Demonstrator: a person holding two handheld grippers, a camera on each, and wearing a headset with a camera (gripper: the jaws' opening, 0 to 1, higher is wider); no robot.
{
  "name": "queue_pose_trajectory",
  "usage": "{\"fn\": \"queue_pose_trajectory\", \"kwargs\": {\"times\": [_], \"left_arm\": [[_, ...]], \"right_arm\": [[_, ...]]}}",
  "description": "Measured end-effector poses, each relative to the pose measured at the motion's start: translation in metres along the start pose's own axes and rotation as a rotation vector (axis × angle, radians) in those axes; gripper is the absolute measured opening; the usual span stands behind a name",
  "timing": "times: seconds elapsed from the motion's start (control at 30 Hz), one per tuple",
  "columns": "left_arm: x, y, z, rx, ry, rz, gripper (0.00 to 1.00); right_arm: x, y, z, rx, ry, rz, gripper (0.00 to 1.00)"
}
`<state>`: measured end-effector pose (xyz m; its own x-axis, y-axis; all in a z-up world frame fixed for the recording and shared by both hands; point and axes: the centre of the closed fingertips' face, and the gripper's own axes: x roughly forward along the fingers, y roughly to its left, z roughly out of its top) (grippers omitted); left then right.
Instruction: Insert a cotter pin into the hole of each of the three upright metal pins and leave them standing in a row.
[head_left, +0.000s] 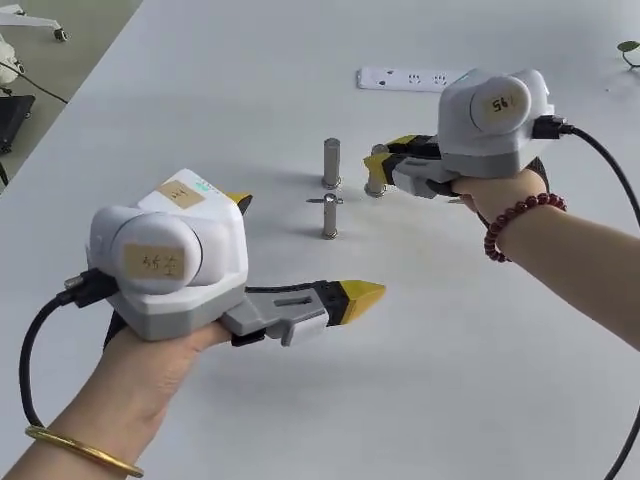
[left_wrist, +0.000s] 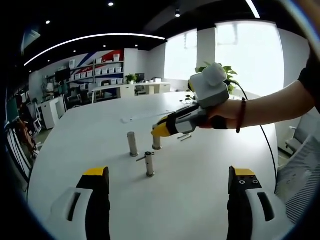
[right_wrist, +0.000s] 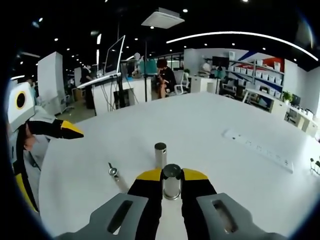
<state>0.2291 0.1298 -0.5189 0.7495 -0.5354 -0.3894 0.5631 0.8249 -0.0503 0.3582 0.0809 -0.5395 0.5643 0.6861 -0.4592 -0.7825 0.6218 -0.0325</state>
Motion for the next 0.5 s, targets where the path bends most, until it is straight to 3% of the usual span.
{"fn": "queue_pose_trajectory", "kwargs": {"times": [0.5], "left_arm": [[-0.008, -0.007, 0.004, 0.009, -0.019, -0.008, 0.99]], "right_arm": [[-0.042, 0.022, -0.012, 0.033, 0.027, -0.062, 0.08]]}}
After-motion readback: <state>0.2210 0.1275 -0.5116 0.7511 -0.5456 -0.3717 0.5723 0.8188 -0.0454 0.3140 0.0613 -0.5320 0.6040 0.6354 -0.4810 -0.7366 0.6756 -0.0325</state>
